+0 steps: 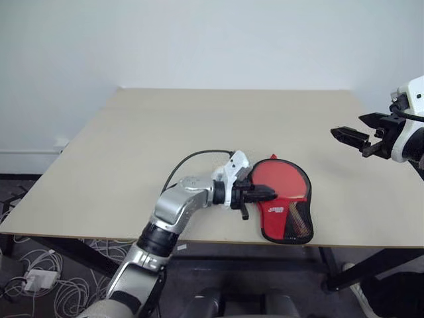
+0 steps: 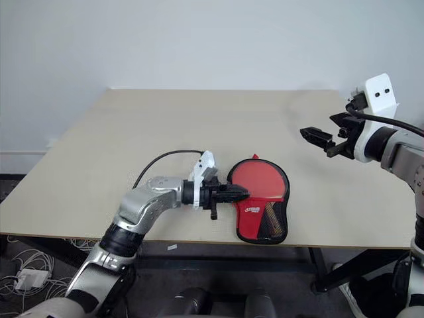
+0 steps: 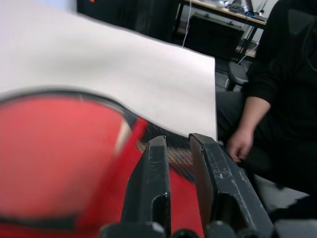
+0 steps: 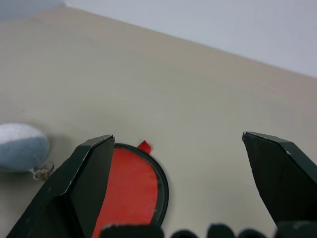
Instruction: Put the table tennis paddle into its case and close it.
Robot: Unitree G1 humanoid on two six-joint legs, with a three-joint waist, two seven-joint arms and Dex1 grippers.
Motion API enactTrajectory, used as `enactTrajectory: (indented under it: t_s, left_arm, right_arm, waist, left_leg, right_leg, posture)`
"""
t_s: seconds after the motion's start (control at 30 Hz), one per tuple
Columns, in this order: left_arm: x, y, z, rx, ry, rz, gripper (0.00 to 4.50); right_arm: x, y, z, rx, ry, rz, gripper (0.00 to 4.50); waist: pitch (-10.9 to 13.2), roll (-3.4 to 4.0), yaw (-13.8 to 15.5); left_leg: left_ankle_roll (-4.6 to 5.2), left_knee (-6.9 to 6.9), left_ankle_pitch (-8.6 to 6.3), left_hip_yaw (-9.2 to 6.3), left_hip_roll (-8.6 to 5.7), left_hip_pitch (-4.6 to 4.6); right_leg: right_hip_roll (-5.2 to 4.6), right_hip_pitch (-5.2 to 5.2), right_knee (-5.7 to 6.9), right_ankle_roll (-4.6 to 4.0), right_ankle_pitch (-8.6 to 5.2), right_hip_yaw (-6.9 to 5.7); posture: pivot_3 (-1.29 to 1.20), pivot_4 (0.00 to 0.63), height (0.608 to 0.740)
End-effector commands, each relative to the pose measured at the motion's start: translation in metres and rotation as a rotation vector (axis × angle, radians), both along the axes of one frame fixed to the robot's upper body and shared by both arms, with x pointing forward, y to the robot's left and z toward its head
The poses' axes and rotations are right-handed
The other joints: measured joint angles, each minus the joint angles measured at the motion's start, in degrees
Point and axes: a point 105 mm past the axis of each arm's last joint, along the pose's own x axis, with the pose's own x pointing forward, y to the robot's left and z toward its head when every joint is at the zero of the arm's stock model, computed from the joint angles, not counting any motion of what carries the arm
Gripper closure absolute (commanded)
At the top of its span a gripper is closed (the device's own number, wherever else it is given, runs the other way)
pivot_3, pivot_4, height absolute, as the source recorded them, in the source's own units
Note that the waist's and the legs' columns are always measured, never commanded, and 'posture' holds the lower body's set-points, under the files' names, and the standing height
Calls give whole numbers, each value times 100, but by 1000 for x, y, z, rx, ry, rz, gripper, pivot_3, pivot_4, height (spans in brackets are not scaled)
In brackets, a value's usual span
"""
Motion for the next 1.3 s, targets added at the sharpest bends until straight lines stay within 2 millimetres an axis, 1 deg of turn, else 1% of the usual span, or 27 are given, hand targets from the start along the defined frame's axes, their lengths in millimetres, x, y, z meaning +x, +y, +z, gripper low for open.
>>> enactTrajectory:
  t_s: [0.03, 0.13, 0.2, 0.23, 0.27, 0.37, 0.47, 0.53, 0.63, 0.77, 0.93, 1.13, 1.3]
  left_arm:
    - [-12, 8, 12, -10, 33, 31, 2869]
    - [-20, 14, 4, 16, 110, 53, 1812]
    - [-23, 16, -6, 33, 208, 77, 1095]
    - [-29, 18, -11, 44, 241, 55, 814]
    - [-33, 20, -18, 58, 276, 47, 814]
    - [-37, 24, -33, 73, 347, 60, 814]
    - [-40, 23, -42, 67, 415, 49, 814]
    - [-40, 23, -50, 70, 458, 57, 814]
    - [-35, 23, -56, 43, 535, 85, 814]
    - [-33, 19, -59, 11, 604, 89, 814]
    - [-35, 12, -66, 0, 665, 79, 814]
    - [-34, 0, -65, -1, 707, 80, 814]
    - [-31, -14, -58, -20, 758, 90, 814]
  right_arm:
    - [-4, 4, 15, -12, -70, 5, 0]
    - [-4, 9, 16, 6, -76, 11, 0]
    - [-4, 12, 15, 13, -79, 17, 0]
    - [-4, 13, 15, 15, -80, 19, 0]
    - [-4, 15, 15, 18, -80, 22, 0]
    - [-5, 18, 14, 26, -79, 25, 0]
    - [-6, 21, 13, 33, -78, 29, 0]
    - [-6, 25, 15, 42, -85, 34, 0]
    - [-8, 29, 16, 47, -89, 37, 0]
    - [-11, 29, 15, 52, -84, 28, 0]
    - [-14, 31, 9, 51, -64, 17, 0]
    - [-13, 36, 7, 70, -63, 13, 0]
    - [-14, 41, 5, 85, -60, 19, 0]
  waist:
    - [0, 1, -3]
    - [-1, 2, -5]
    - [0, 1, 1]
    - [0, 1, 1]
    - [0, 1, 0]
    - [0, 2, -1]
    - [-1, 2, 5]
    - [-1, 1, 8]
    - [-1, 2, 42]
    - [-1, 1, 119]
    - [-2, 0, 180]
    - [-3, 0, 270]
    - [-3, -1, 309]
  left_leg:
    - [0, 0, -1, 1, 0, 0]
    - [-13, -2, -10, 1, 1, 2]
    - [-16, -2, -11, 0, 1, 3]
    - [-16, 0, -11, 0, 1, 4]
    - [-15, 0, -11, 0, 0, 3]
    - [-12, -2, -12, 2, 0, 5]
    - [-19, 1, -16, -1, 0, 5]
    - [-19, 1, -16, 2, -1, 5]
    - [-19, 0, -17, 2, -1, 4]
    - [-18, 1, -17, 4, -1, 5]
    - [-14, 2, -20, 6, -4, 5]
    - [-9, 5, -23, 9, -7, 5]
    - [0, 15, -29, 9, -12, 5]
  right_leg:
    - [-1, 0, 0, 0, 0, 1]
    - [1, 0, 0, 1, -1, 1]
    - [1, 2, 0, 0, -1, 0]
    - [1, 3, 0, 0, -1, -1]
    - [1, 3, 0, 1, -1, -1]
    - [1, 2, 0, 0, -1, 2]
    - [1, 4, 0, 0, -1, -1]
    - [-1, 5, -1, 0, -1, 0]
    - [-1, 3, -1, 0, -1, 2]
    - [-1, 3, -1, 0, -1, 3]
    - [-5, 6, -7, 0, -1, 3]
    - [-7, 9, -12, 0, -1, 5]
    - [-9, 12, -18, 3, -2, 4]
  posture:
    - [0, 0, 698]
    - [0, 0, 698]
    - [0, 0, 698]
    - [0, 0, 698]
    - [0, 0, 698]
    - [0, 0, 698]
    - [0, 0, 698]
    - [0, 0, 698]
    - [0, 0, 698]
    - [0, 0, 698]
    - [0, 0, 698]
    - [0, 0, 698]
    - [0, 0, 698]
